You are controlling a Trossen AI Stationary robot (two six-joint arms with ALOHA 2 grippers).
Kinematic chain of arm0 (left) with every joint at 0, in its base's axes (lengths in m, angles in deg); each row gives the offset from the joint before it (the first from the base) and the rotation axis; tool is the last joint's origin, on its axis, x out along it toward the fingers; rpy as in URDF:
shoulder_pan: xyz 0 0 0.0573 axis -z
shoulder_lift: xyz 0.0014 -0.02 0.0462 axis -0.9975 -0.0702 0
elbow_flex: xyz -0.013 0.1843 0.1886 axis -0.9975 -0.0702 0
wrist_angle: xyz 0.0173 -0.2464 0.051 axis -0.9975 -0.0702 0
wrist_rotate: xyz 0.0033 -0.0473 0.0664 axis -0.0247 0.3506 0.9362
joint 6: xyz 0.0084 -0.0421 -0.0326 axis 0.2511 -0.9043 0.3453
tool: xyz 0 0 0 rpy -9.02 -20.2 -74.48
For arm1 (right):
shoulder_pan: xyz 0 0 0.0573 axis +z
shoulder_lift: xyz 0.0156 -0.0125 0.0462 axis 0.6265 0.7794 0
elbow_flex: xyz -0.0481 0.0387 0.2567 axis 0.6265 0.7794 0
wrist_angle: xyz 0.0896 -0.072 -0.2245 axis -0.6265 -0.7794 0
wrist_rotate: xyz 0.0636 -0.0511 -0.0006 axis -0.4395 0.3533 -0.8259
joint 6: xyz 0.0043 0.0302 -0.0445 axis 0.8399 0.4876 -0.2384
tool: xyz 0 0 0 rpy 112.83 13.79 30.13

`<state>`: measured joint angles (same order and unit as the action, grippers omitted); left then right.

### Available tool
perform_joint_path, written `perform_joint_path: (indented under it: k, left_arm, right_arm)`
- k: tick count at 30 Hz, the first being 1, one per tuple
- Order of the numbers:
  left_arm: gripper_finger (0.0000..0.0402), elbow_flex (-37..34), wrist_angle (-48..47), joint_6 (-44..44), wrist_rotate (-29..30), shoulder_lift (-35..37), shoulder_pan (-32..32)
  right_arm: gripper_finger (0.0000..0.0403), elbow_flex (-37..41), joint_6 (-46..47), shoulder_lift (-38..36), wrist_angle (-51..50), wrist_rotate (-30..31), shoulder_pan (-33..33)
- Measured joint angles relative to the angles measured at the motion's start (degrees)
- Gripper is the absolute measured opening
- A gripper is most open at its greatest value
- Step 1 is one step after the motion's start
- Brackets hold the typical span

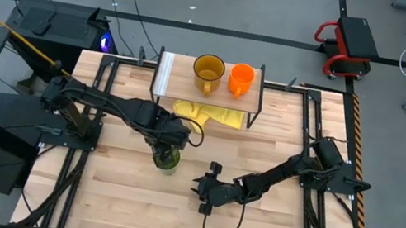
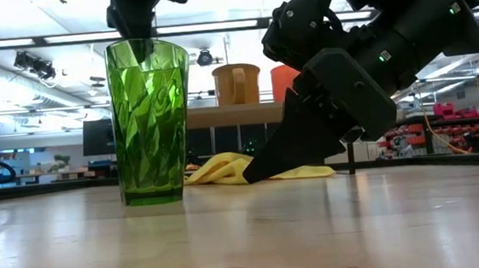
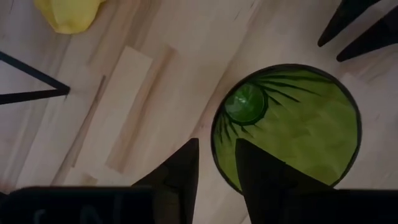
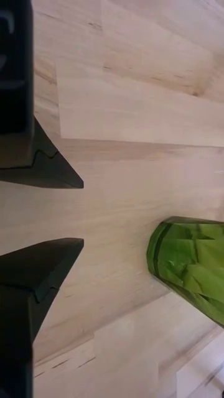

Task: Stack small to large cups/mugs on shelf
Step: Put the green cup on the shelf

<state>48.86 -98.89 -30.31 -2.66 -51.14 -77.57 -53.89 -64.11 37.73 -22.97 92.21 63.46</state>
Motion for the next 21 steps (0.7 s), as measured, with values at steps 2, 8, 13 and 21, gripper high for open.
perform_joint_path:
  k: [2,8,13,21]
  left_arm:
    - [0.0113,0.0,0.46,0.04,0.0,-0.02,0.02]
    - [0.0116,0.0,0.75,0.63,0.26,-0.02,0.0]
    - [0.0113,-3.23,2.69,2.05,0.07,-0.55,-0.12]
    - [0.0113,-4.74,2.93,2.3,-2.18,-0.26,-1.53]
  right_arm:
    - [0.0146,0.0,-0.01,0.0,-0.02,0.0,0.0]
    - [0.0144,0.0,0.02,0.0,-0.02,-0.02,0.0]
    - [0.0144,0.0,0.01,0.0,-0.02,-0.02,0.0]
    - [0.0142,0.02,0.02,0.0,-0.02,-0.02,0.0]
